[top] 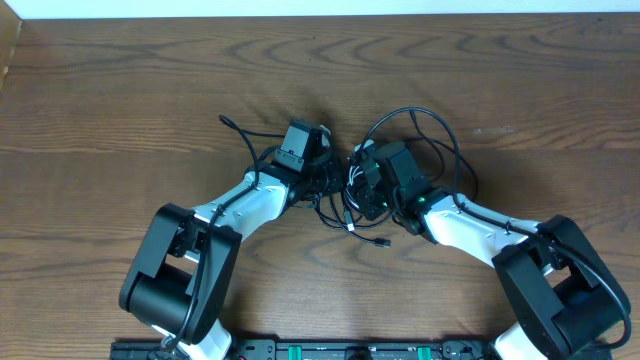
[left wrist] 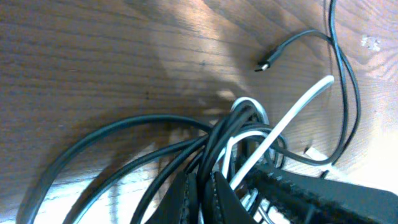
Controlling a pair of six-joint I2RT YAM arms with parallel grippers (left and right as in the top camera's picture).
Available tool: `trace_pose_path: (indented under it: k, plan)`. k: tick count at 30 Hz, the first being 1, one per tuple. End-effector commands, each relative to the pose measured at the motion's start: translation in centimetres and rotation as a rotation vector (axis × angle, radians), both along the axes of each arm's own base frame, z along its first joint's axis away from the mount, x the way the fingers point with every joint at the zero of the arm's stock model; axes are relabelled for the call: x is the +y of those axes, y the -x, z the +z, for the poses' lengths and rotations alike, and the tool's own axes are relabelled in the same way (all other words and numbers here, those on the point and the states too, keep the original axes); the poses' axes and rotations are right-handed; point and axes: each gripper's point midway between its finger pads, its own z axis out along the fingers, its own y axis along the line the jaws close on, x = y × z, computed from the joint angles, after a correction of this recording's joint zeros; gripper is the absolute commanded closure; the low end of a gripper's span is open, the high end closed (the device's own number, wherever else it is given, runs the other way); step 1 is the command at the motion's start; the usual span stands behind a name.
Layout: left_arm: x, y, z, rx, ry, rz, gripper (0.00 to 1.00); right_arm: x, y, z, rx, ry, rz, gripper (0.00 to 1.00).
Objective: Untangle cables
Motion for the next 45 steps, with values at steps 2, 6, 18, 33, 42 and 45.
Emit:
trace_pose_path:
  k: [2, 6, 18, 33, 42, 45]
  plan:
    - [-0.2, 0.0, 0.0, 0.036, 0.044, 0.016, 0.92, 0.5, 0.1, -0.3, 0.021, -0.007, 0.005, 0.71]
    - [0.4, -0.4, 0.0, 0.059, 0.055, 0.064, 0.92, 0.3, 0.1, -0.3, 0.031, -0.01, -0.009, 0.74]
    - [0.9, -1.9, 1.1, 0.132, 0.171, 0.199, 0.92, 0.2, 0.1, -0.4, 0.039, -0.01, -0.01, 0.62]
    - [-0.8, -3.1, 3.6, 0.125, 0.318, 0.217, 0.92, 0.3, -0.1, -0.3, 0.035, -0.023, -0.02, 0.94]
    - [0.5, -3.4, 2.4, 0.051, 0.213, 0.196, 0.92, -2.7, -3.8, 4.5, 0.024, -0.118, -0.202, 0.99]
    - [2.8, -3.0, 0.2, 0.059, 0.062, 0.244, 0.92, -4.6, -5.1, 10.4, -0.005, -0.23, -0.227, 0.99]
